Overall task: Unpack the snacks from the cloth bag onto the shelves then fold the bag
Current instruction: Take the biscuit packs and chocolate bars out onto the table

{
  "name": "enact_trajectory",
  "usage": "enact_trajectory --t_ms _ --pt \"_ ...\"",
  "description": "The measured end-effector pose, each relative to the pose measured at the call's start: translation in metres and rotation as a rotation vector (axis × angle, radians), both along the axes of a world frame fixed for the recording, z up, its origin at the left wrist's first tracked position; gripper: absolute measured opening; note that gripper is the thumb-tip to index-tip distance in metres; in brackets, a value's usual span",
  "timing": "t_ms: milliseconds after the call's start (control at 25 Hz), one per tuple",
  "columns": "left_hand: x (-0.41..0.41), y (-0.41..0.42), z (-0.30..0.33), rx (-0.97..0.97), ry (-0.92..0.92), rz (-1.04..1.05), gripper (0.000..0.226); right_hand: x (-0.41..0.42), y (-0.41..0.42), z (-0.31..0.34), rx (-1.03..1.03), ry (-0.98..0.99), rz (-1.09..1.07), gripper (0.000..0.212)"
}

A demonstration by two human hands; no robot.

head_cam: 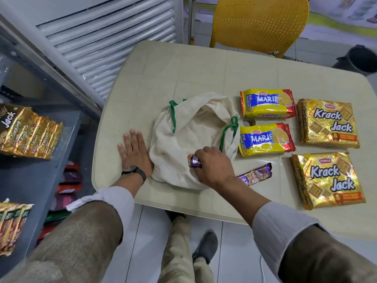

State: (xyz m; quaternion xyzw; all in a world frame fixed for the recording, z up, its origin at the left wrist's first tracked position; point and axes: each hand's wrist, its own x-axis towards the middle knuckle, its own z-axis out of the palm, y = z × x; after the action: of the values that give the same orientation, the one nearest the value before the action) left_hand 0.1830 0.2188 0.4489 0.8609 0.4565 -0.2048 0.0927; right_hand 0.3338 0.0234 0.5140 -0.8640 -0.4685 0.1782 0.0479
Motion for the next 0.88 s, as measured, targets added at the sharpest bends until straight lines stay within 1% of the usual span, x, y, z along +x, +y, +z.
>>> enact_trajectory --t_ms 160,360,480,560,680,880 --pt "0.000 0.002 -0.004 -0.001 -0.021 0.011 0.082 0.025 -0.001 0.012 0.040 -0.003 -0.238 0.048" --pt "-0.001 0.004 -0.007 -0.012 -0.027 0.033 0.083 0.029 -0.019 0.028 0.181 -0.019 -0.453 0.047" --pt "-0.002 0.004 -0.008 -0.007 -0.025 0.031 0.083 0.028 -0.056 0.031 0.288 -0.048 -0.521 0.042" --pt "-0.002 0.002 -0.007 -0.020 -0.033 0.024 0.083 0.032 -0.097 0.027 0.280 -0.075 -0.570 0.042" --pt "-0.003 0.000 -0.005 -0.011 -0.032 0.020 0.081 0.039 -0.159 0.019 0.234 -0.102 -0.553 0.044" --pt "0.000 -0.002 0.000 -0.045 -0.005 0.015 0.080 0.047 -0.231 0.004 0.189 -0.055 -0.266 0.060"
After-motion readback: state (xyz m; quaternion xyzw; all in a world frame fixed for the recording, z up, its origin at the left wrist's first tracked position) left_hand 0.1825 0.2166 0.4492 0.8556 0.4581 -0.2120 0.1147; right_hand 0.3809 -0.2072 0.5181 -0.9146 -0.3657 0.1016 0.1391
